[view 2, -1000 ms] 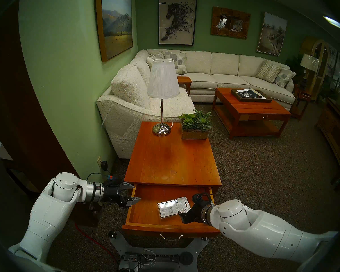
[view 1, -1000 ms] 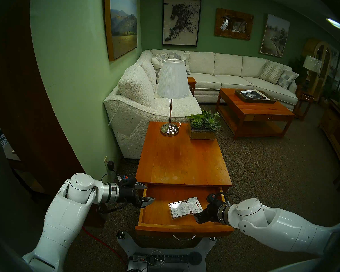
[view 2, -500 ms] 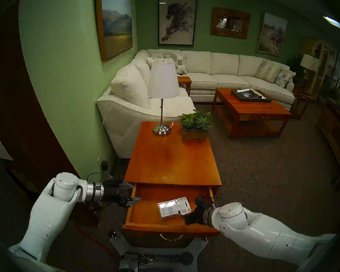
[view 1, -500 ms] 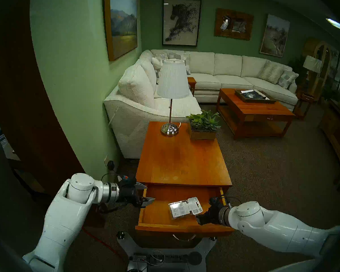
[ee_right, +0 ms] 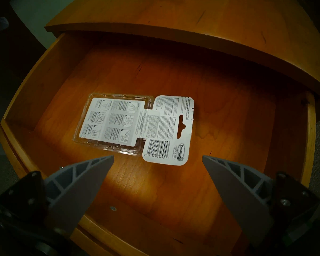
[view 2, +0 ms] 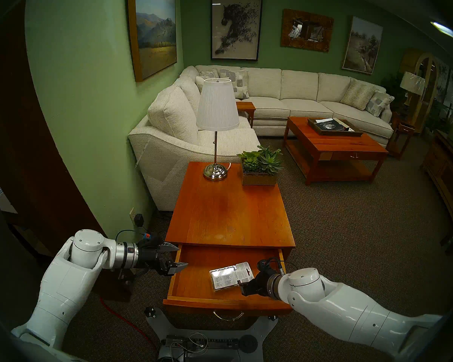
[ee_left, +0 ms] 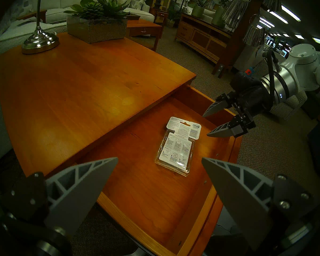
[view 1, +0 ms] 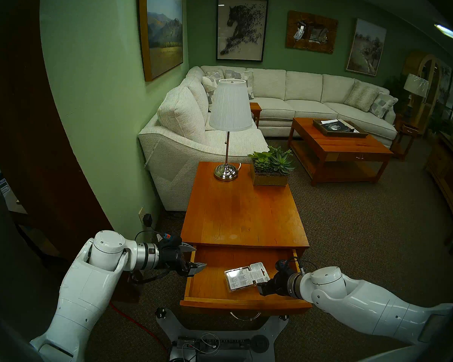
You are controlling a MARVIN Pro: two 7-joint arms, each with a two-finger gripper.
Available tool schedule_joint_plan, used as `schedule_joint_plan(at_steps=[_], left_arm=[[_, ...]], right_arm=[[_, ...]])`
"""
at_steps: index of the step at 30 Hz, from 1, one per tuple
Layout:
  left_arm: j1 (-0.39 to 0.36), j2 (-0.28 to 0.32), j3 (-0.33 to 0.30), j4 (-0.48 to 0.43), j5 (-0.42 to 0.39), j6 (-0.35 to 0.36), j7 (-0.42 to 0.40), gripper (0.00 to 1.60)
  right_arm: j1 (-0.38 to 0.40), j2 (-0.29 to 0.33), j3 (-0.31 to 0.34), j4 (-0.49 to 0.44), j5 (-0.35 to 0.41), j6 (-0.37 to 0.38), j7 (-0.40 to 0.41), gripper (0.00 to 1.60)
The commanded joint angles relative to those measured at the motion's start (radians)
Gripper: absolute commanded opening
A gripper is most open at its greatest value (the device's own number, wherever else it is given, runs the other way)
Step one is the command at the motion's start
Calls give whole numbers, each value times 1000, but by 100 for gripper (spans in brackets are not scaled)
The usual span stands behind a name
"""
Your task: Open the drawer, take out the contents and close the drawer
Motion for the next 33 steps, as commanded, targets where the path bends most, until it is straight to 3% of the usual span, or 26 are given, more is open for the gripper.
schedule_joint_plan(at_steps=[1, 12, 33], left_arm=[[-22, 1, -7, -24, -7, -2, -4, 160], [-22, 1, -7, -24, -6, -2, -4, 160], [-22, 0, -8, -23, -5, -2, -5, 160]], right_arm=[[42, -17, 15, 8, -8, -7, -1, 160], [64, -32, 18, 44, -6, 18, -18, 160], [147, -126, -16, 192, -54, 6, 51, 160]])
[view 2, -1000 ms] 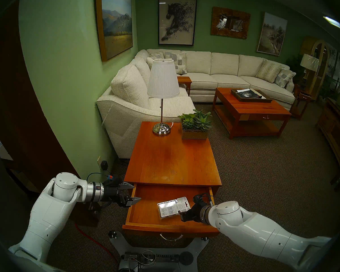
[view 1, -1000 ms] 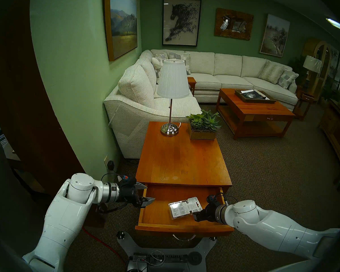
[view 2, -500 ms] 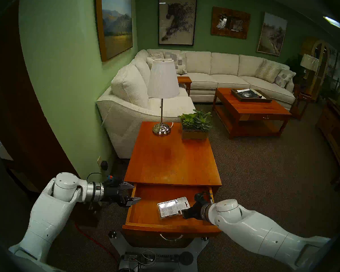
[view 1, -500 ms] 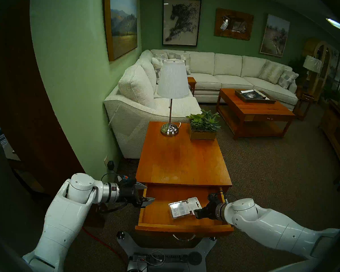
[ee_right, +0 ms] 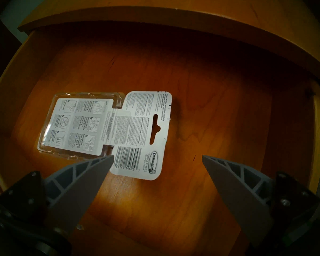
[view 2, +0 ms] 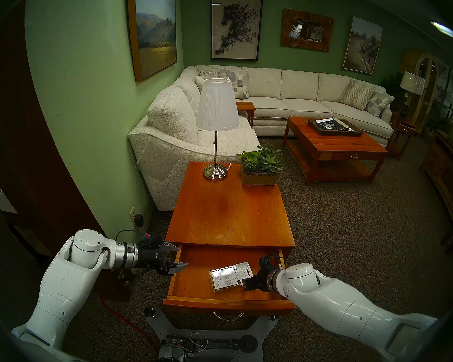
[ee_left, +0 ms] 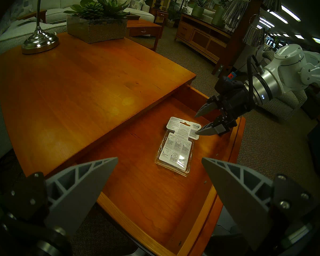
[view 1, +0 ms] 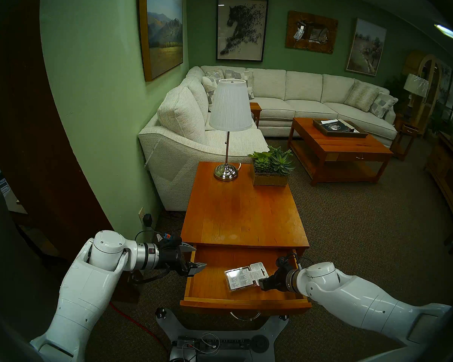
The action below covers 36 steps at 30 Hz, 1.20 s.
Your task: Open the drawer, take out the contents and close the drawer
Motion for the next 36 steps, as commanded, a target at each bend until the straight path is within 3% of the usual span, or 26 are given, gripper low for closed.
schedule_joint_plan(at_steps=[1, 22, 24, 25, 28, 31, 33, 36], left_arm=[[-22, 1, -7, -23, -6, -2, -4, 160], [-22, 0, -8, -24, -6, -2, -4, 160], [-22, 0, -8, -24, -6, -2, -4, 160], [-22, 0, -8, -24, -6, -2, -4, 160], [-22, 0, -8, -24, -5, -2, -4, 160], [-22, 0, -8, -24, -5, -2, -5, 160], [-22, 0, -8, -24, -5, -2, -5, 160], [-22, 0, -8, -24, -5, -2, -5, 160]], right_arm=[[61, -37, 1, 15, -20, -20, 23, 160], [106, -98, -10, 119, -52, -38, 79, 160], [105, -98, -8, 118, -54, -39, 80, 129], [105, -98, -8, 118, -54, -40, 80, 85], [103, -98, -6, 117, -56, -41, 81, 62], [102, -97, -4, 115, -57, -42, 82, 29], [103, -96, -3, 118, -58, -43, 86, 18], [103, -96, -2, 121, -59, -45, 92, 14]])
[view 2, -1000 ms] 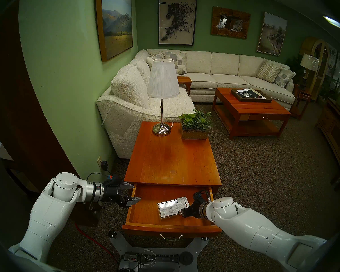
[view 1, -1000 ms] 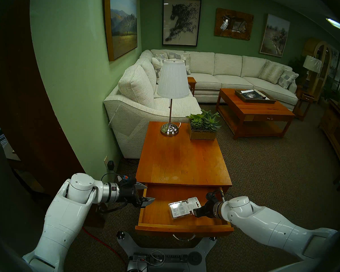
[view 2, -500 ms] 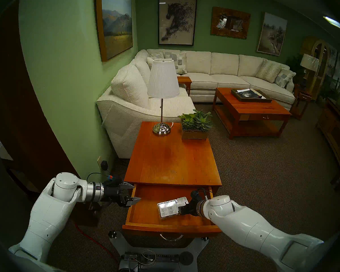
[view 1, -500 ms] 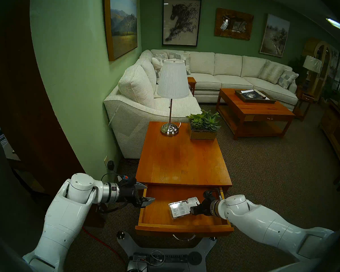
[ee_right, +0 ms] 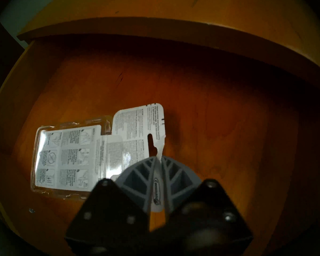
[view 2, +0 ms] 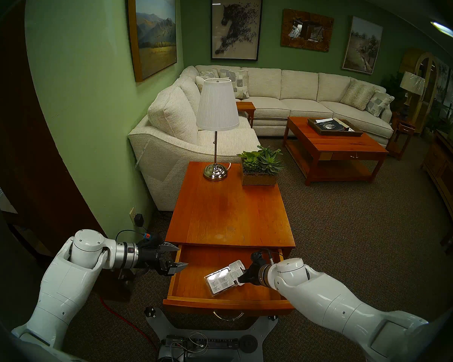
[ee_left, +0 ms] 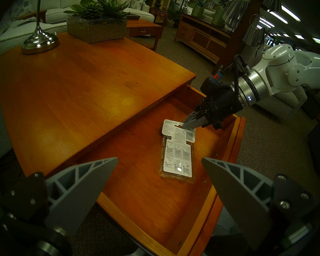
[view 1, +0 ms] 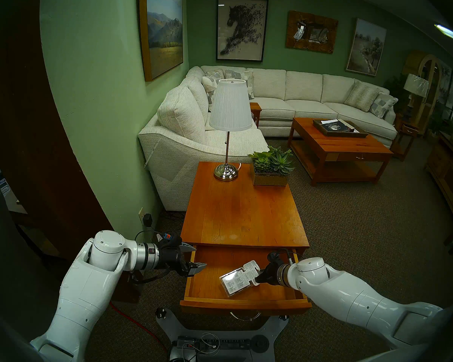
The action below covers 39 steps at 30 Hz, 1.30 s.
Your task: Open the drawer, take out the contents and close the drawer
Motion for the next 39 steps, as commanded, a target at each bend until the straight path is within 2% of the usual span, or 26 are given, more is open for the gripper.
schedule_joint_plan(at_steps=[1, 2, 3, 6, 12, 17, 18, 24, 29, 31, 34, 35, 36, 39], left_arm=[[-22, 1, -7, -24, -7, -2, -4, 160], [-22, 1, -7, -24, -7, -2, -4, 160], [-22, 1, -7, -24, -7, -2, -4, 160], [-22, 1, -7, -24, -6, -2, -4, 160], [-22, 0, -7, -23, -6, -2, -4, 160], [-22, 0, -7, -22, -5, -3, -4, 160], [-22, 0, -7, -22, -5, -3, -3, 160], [-22, -1, -7, -20, -4, -4, -3, 160], [-22, -1, -7, -20, -4, -4, -3, 160], [-22, -1, -7, -19, -4, -5, -3, 160], [-22, -1, -7, -19, -3, -5, -3, 160], [-22, -1, -7, -19, -3, -5, -3, 160], [-22, -1, -7, -19, -3, -5, -3, 160], [-22, -1, -7, -20, -3, -5, -3, 160]], right_arm=[[25, 5, 14, -12, -2, -9, 8, 14], [25, 6, 14, -11, -2, -9, 9, 4], [26, 6, 14, -11, -3, -10, 11, 0], [28, 11, 10, -11, -12, -13, 22, 0], [14, 55, -4, -113, -43, -6, 27, 0], [25, 75, -28, -154, -82, -34, 67, 0], [15, 90, -26, -191, -84, -30, 60, 0], [30, 105, -40, -250, -123, -62, 82, 0], [38, 129, -35, -302, -144, -72, 79, 0], [41, 160, -20, -362, -158, -66, 69, 0], [54, 166, -13, -372, -167, -67, 68, 0], [44, 194, -3, -425, -170, -52, 55, 0], [62, 182, -1, -396, -177, -58, 62, 0], [76, 200, 19, -428, -179, -36, 50, 0]])
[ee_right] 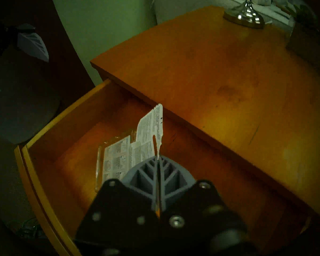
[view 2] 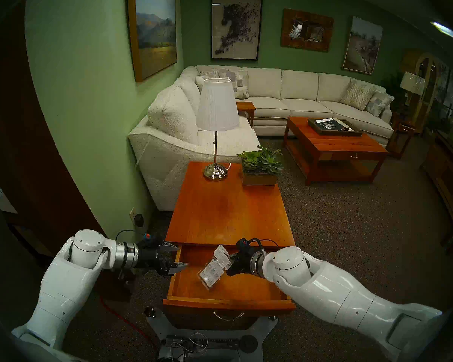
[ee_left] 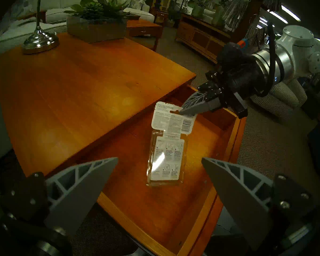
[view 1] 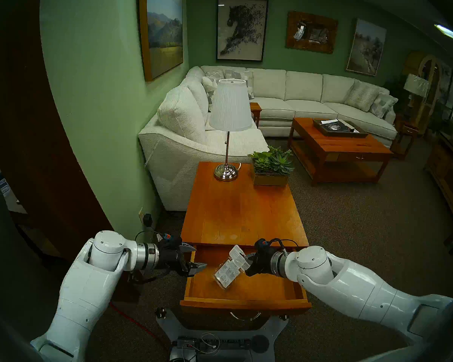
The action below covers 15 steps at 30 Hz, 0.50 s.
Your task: Open the drawer, take out the contents and close the drawer
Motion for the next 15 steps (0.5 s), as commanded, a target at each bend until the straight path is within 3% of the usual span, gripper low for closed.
schedule_joint_plan(at_steps=[1, 11, 15], left_arm=[[-22, 0, -7, -21, -6, -3, -3, 160], [-22, 0, -7, -21, -5, -3, -3, 160], [-22, 0, -7, -22, -5, -3, -3, 160]], right_arm=[[60, 71, 62, -130, -18, 34, -34, 0], [144, 83, 143, -167, 0, 117, -28, 0], [177, 56, 161, -151, -1, 159, -20, 0]])
